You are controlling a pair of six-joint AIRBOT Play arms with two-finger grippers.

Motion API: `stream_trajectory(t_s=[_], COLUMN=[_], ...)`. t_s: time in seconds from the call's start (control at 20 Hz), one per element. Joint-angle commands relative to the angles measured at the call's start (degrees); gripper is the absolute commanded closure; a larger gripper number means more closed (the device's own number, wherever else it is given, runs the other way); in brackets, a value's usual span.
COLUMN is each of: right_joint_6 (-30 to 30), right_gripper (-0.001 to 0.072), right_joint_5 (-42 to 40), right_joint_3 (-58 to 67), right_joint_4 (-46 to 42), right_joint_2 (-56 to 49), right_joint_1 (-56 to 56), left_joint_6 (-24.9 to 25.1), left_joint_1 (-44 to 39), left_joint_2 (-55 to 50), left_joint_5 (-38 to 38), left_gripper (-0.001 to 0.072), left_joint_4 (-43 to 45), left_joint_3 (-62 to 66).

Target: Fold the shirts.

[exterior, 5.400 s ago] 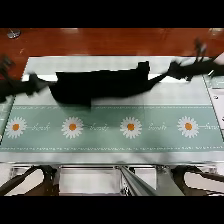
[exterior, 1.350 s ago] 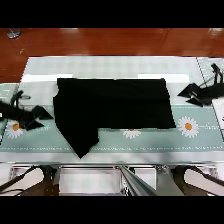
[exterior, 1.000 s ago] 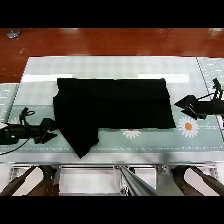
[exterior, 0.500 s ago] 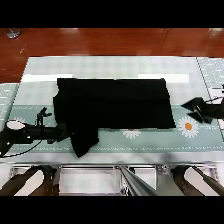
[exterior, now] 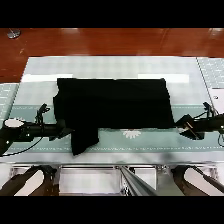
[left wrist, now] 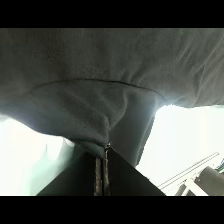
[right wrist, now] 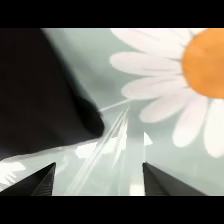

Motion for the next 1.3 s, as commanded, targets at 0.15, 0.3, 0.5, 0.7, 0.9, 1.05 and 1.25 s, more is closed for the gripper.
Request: stream_trajectory(t_s=[0.15, 0.3, 0.5, 0.7, 0.9, 1.05, 1.25], right_joint_6=[-2.08, -2.60, -6.91, -5.18, -5.27, -5.86, -3.48], right_gripper=[0.0095, 0.0376, 0.0685, 0.0685, 0.0685, 0.0685, 0.0685], right_joint_5=[-10.08, -10.34, -4.37, -5.11, -6.82, -6.36, -6.69], right_joint_3=[-0.04, 2.73, 8.83, 16.33, 24.44, 32.30, 43.17], right_joint_4=[11.98, 12.83, 11.80, 11.72, 16.55, 21.29, 20.39], right_joint_2=[-5.88, -7.30, -7.37, -8.59, -15.76, -22.73, -31.71], right_joint_1=[5.14, 8.24, 9.66, 9.84, 9.84, 10.27, 13.11], left_joint_6=[0.17, 0.20, 0.26, 1.03, 1.14, -2.47, -6.27], left_joint_1=[0.61, 0.83, 2.10, 5.22, 1.05, 0.02, -0.57], left_joint_2=[-0.07, -0.07, -0.07, -1.40, -13.40, -24.68, -36.57], left_joint_5=[2.29, 1.90, -0.15, 1.84, 6.14, 5.86, 2.67], left_gripper=[0.0687, 0.0687, 0.0687, 0.0687, 0.0687, 0.0688, 0.0687], left_joint_4=[-0.31, -0.24, 1.33, 1.99, 1.95, 1.95, 1.95], left_joint_3=[0.76, 2.36, 7.17, 14.51, 25.16, 37.38, 53.29])
